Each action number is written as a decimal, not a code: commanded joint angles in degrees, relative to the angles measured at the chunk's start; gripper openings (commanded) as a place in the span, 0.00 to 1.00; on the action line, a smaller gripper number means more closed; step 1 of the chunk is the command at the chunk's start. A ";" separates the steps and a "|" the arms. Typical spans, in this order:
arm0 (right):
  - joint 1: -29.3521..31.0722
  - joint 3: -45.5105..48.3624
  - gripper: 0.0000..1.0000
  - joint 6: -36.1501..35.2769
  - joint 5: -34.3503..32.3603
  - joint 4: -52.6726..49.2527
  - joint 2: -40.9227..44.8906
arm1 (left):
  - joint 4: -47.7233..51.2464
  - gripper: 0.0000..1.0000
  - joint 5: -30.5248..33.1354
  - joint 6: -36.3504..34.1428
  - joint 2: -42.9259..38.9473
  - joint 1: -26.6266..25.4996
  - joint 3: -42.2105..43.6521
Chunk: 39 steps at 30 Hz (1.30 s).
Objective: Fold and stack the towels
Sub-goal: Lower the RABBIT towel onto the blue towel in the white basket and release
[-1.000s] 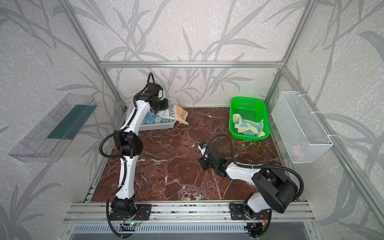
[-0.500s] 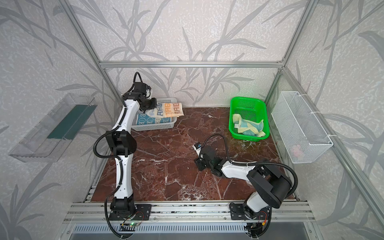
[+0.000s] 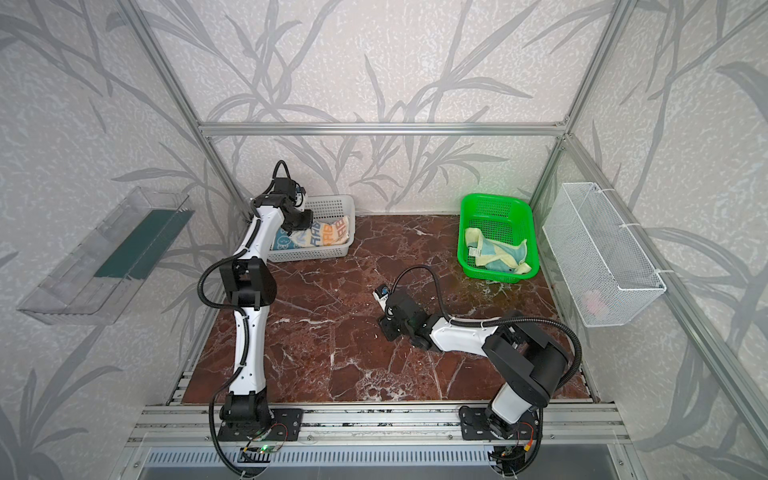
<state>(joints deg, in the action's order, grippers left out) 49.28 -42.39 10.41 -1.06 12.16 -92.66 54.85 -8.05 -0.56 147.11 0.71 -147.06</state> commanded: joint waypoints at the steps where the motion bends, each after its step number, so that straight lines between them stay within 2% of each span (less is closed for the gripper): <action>1: 0.86 -2.02 0.45 -1.08 -1.31 -2.66 -1.15 | -0.31 0.00 3.29 -2.75 -0.40 0.34 -0.90; 19: 2.54 -6.98 0.45 -1.80 -0.52 -4.14 -6.95 | -2.16 0.00 4.32 -5.68 -4.90 2.26 -1.02; 24: 2.73 -7.33 0.45 -1.92 -0.70 -4.25 -7.55 | -2.17 0.00 0.57 -4.55 -6.08 2.94 -1.08; 39: 3.26 -9.22 0.45 -2.64 -0.28 -5.38 -9.11 | -1.61 0.00 3.48 -5.92 -3.38 5.24 -1.27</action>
<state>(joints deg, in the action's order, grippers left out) 52.03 -49.36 8.45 -1.45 7.92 -100.90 52.34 -5.78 -4.62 144.75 5.41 -147.06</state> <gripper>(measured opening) 0.451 0.066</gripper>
